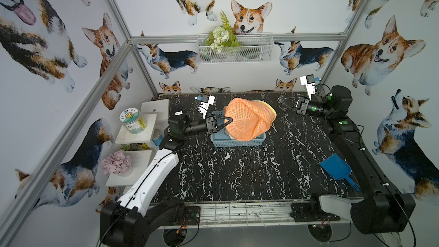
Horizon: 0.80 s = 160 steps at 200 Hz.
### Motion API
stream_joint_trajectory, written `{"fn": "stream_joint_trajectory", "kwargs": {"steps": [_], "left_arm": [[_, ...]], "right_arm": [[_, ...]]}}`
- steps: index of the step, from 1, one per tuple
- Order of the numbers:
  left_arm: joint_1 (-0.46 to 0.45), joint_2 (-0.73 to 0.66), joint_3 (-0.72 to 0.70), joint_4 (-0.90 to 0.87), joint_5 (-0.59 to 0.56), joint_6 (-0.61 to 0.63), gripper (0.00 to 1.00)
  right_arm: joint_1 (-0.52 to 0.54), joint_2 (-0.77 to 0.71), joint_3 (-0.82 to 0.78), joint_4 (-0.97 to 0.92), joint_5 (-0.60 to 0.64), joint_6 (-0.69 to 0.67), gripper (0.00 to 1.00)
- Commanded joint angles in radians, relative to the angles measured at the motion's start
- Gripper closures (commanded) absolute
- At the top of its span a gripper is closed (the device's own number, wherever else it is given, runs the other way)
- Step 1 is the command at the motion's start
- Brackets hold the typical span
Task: Turn the laundry bag inside out
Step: Turn over the laundry bag.
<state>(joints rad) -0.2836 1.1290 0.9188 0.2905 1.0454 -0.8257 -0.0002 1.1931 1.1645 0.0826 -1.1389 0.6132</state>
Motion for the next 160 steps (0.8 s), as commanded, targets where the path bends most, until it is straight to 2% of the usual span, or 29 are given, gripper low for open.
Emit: {"fn": "stream_joint_trajectory", "kwargs": {"steps": [1, 16, 31, 90, 100, 106, 108, 118, 120, 145, 160], "left_arm": [[0.001, -0.002, 0.003, 0.014, 0.015, 0.031, 1.0], [0.0, 0.0, 0.002, 0.038, 0.025, 0.015, 1.0], [-0.001, 0.001, 0.002, 0.065, 0.031, -0.003, 1.0], [-0.002, 0.005, 0.006, 0.072, 0.028, -0.013, 1.0], [-0.002, 0.005, 0.008, 0.076, 0.029, -0.015, 1.0], [-0.003, 0.003, 0.008, 0.078, 0.029, -0.016, 1.0], [-0.003, 0.003, 0.008, 0.078, 0.029, -0.016, 1.0], [-0.002, 0.002, 0.005, 0.078, 0.031, -0.016, 1.0], [-0.003, 0.001, 0.005, 0.079, 0.031, -0.017, 1.0], [-0.006, -0.004, -0.016, 0.126, 0.043, -0.046, 1.0], [-0.006, -0.002, -0.044, 0.245, 0.057, -0.128, 1.0]], "right_arm": [[-0.001, -0.013, -0.037, 0.076, -0.102, -0.018, 0.53], [0.0, -0.006, -0.061, 0.081, -0.12, -0.016, 0.47], [0.002, -0.003, -0.07, 0.052, -0.118, -0.043, 0.45], [0.098, 0.031, -0.064, -0.051, -0.092, -0.136, 0.46], [0.112, 0.038, -0.057, -0.085, -0.072, -0.164, 0.51], [0.112, 0.039, -0.057, -0.088, -0.063, -0.167, 0.61], [0.112, 0.039, -0.057, -0.087, -0.059, -0.166, 0.65], [0.106, 0.034, -0.055, -0.069, -0.028, -0.154, 0.97], [0.103, 0.033, -0.055, -0.06, -0.02, -0.146, 1.0], [0.017, -0.019, -0.098, 0.191, 0.124, 0.061, 1.0], [-0.029, -0.017, -0.102, 0.221, 0.218, 0.111, 1.0]]}}
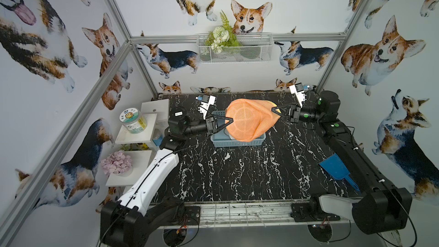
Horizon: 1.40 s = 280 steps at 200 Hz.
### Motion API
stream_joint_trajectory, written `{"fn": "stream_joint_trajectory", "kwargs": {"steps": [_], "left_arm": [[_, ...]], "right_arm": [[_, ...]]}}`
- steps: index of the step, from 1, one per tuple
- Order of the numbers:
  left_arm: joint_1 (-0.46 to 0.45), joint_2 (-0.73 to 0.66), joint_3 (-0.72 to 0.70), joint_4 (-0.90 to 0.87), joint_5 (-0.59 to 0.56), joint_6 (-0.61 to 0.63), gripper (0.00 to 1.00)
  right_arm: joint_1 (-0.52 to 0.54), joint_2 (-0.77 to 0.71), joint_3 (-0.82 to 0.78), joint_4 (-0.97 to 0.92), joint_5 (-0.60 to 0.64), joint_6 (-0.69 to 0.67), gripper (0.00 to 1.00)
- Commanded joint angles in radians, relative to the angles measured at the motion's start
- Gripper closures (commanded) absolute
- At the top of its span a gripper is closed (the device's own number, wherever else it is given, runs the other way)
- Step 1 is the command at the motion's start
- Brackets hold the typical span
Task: Turn the laundry bag inside out
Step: Turn over the laundry bag.
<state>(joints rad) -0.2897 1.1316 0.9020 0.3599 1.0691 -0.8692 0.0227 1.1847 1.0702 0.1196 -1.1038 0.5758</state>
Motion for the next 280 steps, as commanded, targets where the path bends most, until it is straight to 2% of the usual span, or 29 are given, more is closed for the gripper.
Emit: {"fn": "stream_joint_trajectory", "kwargs": {"steps": [1, 30, 60, 68, 74, 90, 114, 126, 157, 174, 196, 228, 241, 243, 258, 267, 280], "left_arm": [[0.001, -0.005, -0.029, 0.186, 0.035, -0.093, 1.0], [0.003, 0.032, -0.088, 0.611, 0.008, -0.405, 1.0], [0.051, 0.149, -0.136, 1.221, -0.151, -0.855, 1.0], [0.055, 0.198, -0.131, 1.346, -0.198, -0.953, 1.0], [0.046, 0.225, -0.115, 1.36, -0.204, -0.984, 1.0], [0.004, 0.248, -0.067, 1.36, -0.172, -0.965, 1.0], [-0.047, 0.258, -0.049, 1.359, -0.164, -0.96, 1.0], [-0.063, 0.271, -0.052, 1.359, -0.163, -0.969, 1.0], [-0.082, 0.262, -0.067, 1.36, -0.237, -0.948, 1.0], [-0.11, 0.257, -0.041, 1.36, -0.259, -0.936, 1.0], [-0.139, 0.26, -0.032, 1.36, -0.293, -0.937, 1.0], [-0.124, 0.26, -0.047, 1.347, -0.384, -0.964, 1.0], [-0.108, 0.256, -0.07, 1.252, -0.391, -0.953, 1.0], [-0.107, 0.252, -0.078, 1.234, -0.392, -0.947, 1.0], [-0.09, 0.209, -0.122, 1.077, -0.408, -0.873, 1.0], [-0.08, 0.177, -0.13, 0.955, -0.407, -0.813, 1.0], [-0.066, 0.121, -0.123, 0.77, -0.41, -0.719, 1.0]], "right_arm": [[-0.052, -0.008, -0.006, 0.181, 0.187, 0.148, 1.0], [-0.014, 0.052, -0.004, 0.112, 0.217, 0.113, 1.0], [0.058, 0.049, -0.083, 0.123, 0.223, 0.076, 1.0], [0.063, 0.045, -0.112, 0.156, 0.215, 0.087, 1.0], [0.065, 0.041, -0.145, 0.206, 0.207, 0.11, 1.0], [0.066, 0.037, -0.217, 0.382, 0.186, 0.219, 1.0], [0.089, 0.062, -0.189, 0.411, 0.236, 0.221, 1.0], [0.098, 0.077, -0.176, 0.499, 0.257, 0.251, 1.0], [0.17, 0.171, -0.143, 0.662, 0.262, 0.298, 1.0], [0.233, 0.206, -0.147, 0.655, 0.304, 0.269, 1.0], [0.257, 0.245, -0.158, 0.669, 0.347, 0.283, 1.0], [0.267, 0.214, -0.121, 0.417, 0.453, 0.172, 1.0], [0.255, 0.157, -0.133, 0.376, 0.501, 0.14, 0.81], [0.252, 0.146, -0.134, 0.363, 0.513, 0.13, 0.75], [0.226, 0.078, -0.139, 0.305, 0.565, 0.084, 0.51], [0.201, 0.034, -0.148, 0.274, 0.582, 0.064, 0.45], [0.158, -0.036, -0.177, 0.27, 0.581, 0.053, 0.41]]}}
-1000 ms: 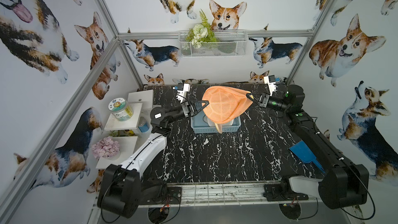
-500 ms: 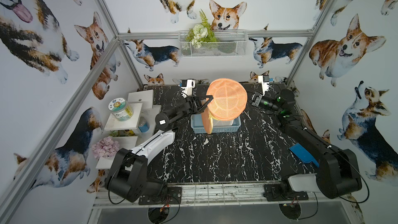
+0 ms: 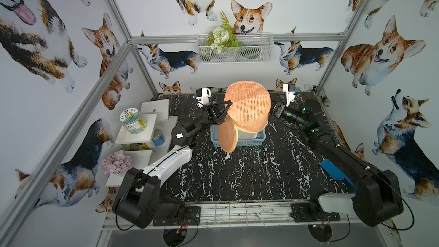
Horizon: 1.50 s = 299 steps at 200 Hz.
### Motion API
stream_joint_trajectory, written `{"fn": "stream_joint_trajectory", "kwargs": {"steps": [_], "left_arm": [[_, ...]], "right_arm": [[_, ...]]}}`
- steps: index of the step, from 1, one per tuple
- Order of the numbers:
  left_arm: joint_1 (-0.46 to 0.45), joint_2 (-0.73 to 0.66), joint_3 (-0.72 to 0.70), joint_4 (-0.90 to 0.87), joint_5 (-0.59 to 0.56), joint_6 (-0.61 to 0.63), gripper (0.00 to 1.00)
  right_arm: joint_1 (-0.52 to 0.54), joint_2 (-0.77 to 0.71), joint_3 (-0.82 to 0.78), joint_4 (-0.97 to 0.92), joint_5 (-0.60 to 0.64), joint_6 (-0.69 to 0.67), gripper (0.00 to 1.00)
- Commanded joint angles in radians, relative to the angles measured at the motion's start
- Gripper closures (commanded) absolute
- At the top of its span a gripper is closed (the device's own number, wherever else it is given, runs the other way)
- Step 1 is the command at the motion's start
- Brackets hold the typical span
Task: Turn the laundry bag inside out
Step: Turn over the laundry bag.
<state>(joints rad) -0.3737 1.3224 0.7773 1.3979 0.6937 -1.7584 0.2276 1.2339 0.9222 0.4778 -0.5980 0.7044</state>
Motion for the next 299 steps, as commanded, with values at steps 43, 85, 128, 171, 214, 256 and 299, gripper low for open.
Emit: {"fn": "stream_joint_trajectory", "kwargs": {"steps": [43, 85, 128, 171, 214, 256, 299], "left_arm": [[0.038, -0.17, 0.1, -0.791, -0.065, 0.442, 1.0], [0.039, -0.169, 0.147, -0.923, -0.082, 0.488, 1.0], [0.039, -0.172, 0.165, -0.972, -0.086, 0.505, 1.0], [0.039, -0.169, 0.171, -0.982, -0.091, 0.501, 1.0], [0.039, -0.167, 0.172, -0.987, -0.094, 0.499, 1.0], [0.038, -0.169, 0.145, -0.939, -0.087, 0.452, 1.0], [0.036, -0.172, 0.125, -0.9, -0.081, 0.413, 1.0]], "right_arm": [[-0.038, -0.267, 0.016, -0.192, 0.072, -0.284, 0.36], [0.316, -0.153, 0.237, -0.442, 0.37, -0.65, 0.27], [0.629, -0.023, 0.327, -0.471, 0.824, -0.937, 0.16], [0.799, 0.035, 0.275, -0.401, 1.133, -1.149, 0.14], [0.854, 0.057, 0.204, -0.314, 1.273, -1.254, 0.1], [0.842, 0.111, 0.207, -0.271, 1.326, -1.277, 0.17], [0.796, 0.113, 0.264, -0.357, 1.196, -1.196, 0.84]]}}
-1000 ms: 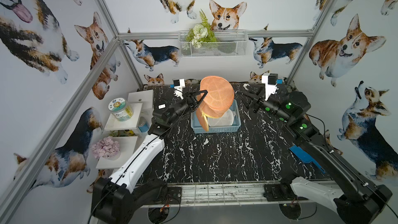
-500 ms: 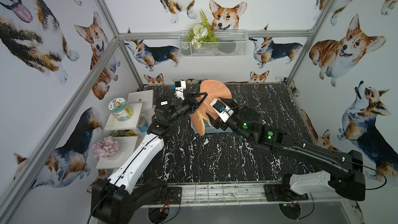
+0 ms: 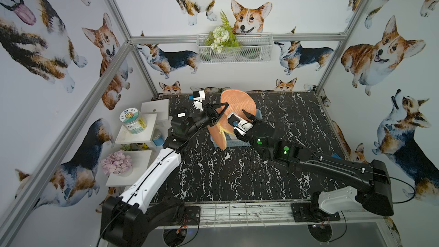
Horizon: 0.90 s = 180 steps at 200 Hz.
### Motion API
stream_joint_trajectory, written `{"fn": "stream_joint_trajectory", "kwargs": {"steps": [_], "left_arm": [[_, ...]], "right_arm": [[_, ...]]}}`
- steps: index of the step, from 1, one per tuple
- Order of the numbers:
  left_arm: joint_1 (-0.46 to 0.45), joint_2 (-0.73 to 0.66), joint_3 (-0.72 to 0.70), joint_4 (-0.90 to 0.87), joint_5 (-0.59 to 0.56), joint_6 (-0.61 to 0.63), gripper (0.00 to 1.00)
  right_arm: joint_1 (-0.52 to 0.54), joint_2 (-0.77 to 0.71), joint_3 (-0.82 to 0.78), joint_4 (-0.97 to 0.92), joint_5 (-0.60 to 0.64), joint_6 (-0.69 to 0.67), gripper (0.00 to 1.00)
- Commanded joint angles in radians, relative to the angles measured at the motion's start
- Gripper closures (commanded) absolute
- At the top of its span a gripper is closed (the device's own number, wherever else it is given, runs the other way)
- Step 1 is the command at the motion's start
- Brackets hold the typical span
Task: Turn the laundry bag inside out
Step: Turn over the laundry bag.
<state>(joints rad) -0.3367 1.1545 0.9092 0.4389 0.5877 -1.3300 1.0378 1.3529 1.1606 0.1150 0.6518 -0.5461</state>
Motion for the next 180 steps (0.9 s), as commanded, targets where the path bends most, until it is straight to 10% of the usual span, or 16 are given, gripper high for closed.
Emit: {"fn": "stream_joint_trajectory", "kwargs": {"steps": [1, 10, 30, 48, 71, 111, 180], "left_arm": [[-0.001, -0.005, -0.007, 0.06, 0.026, -0.016, 1.0], [0.0, -0.002, -0.009, 0.066, 0.03, -0.026, 1.0], [0.004, 0.001, -0.004, 0.072, 0.045, -0.014, 1.0], [0.023, -0.013, -0.01, 0.055, 0.06, 0.034, 0.53], [0.049, -0.052, -0.018, -0.025, 0.083, 0.168, 0.3], [0.037, -0.131, 0.032, -0.422, 0.033, 0.584, 0.2], [-0.07, -0.147, 0.067, -0.644, -0.055, 0.858, 0.16]], "right_arm": [[-0.016, -0.006, 0.026, 0.004, -0.058, 0.056, 0.85], [-0.029, -0.009, 0.04, -0.029, -0.105, 0.084, 1.0], [-0.084, -0.017, 0.094, -0.131, -0.245, 0.181, 1.0], [-0.15, -0.044, 0.119, -0.187, -0.376, 0.263, 1.0], [-0.26, -0.071, 0.158, -0.279, -0.574, 0.349, 1.0], [-0.417, -0.079, 0.217, -0.429, -0.739, 0.398, 1.0], [-0.523, -0.083, 0.255, -0.498, -0.933, 0.432, 1.0]]}}
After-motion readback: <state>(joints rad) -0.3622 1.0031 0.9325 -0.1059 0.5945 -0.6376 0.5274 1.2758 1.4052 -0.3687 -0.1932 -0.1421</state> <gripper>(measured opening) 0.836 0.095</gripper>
